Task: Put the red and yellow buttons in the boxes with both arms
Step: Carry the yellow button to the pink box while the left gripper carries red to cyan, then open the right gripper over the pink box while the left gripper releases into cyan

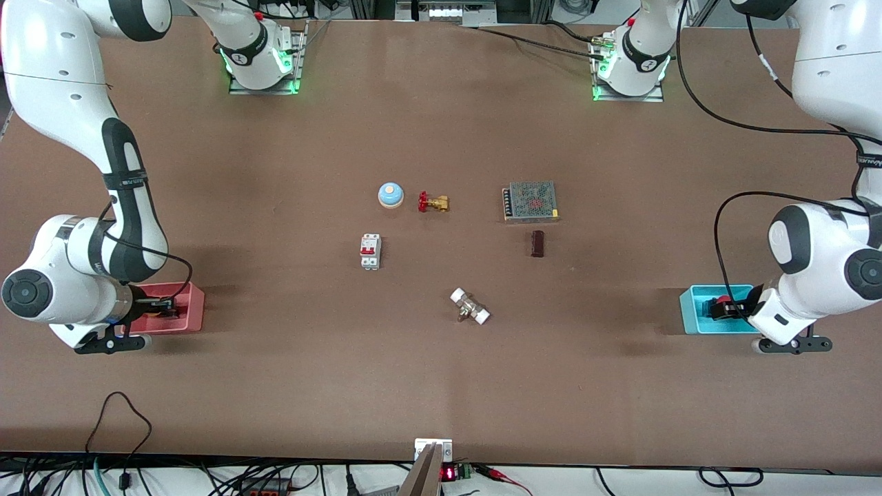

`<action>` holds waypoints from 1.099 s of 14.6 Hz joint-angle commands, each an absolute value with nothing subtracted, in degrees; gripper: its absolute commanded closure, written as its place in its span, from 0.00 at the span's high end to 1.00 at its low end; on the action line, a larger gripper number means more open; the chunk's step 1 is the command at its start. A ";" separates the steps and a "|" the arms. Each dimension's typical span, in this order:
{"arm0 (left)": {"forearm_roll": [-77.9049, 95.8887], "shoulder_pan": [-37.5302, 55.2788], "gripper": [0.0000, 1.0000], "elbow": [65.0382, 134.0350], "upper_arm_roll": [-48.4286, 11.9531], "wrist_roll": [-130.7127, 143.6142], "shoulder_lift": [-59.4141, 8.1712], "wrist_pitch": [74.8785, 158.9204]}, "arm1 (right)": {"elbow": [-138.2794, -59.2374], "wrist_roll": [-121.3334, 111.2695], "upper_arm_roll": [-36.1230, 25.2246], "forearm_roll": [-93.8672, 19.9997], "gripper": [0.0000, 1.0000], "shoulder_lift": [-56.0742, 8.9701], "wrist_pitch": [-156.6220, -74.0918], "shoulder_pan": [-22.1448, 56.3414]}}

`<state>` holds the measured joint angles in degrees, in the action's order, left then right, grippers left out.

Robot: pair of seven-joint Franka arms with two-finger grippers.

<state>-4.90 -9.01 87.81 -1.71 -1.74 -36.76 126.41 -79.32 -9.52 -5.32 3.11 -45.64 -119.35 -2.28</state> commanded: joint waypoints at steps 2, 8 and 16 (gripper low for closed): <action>-5.80 -8.97 0.93 89.47 -3.69 0.16 -30.16 124.81 | -77.87 -9.49 -4.66 3.52 1.00 -46.14 -118.57 -2.90; -5.80 -8.26 0.98 89.47 -8.87 7.19 -21.72 113.22 | -77.70 -9.49 -4.57 3.08 1.00 -41.94 -115.77 -2.90; -5.10 -9.23 1.00 89.65 -9.93 2.92 -9.24 100.04 | -77.61 -9.40 -3.96 -3.87 1.00 -25.78 -100.48 -2.20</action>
<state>-4.89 -8.53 87.89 -9.69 5.91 -12.66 102.24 -76.12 -9.46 -4.64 -2.88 -31.14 -104.87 -2.08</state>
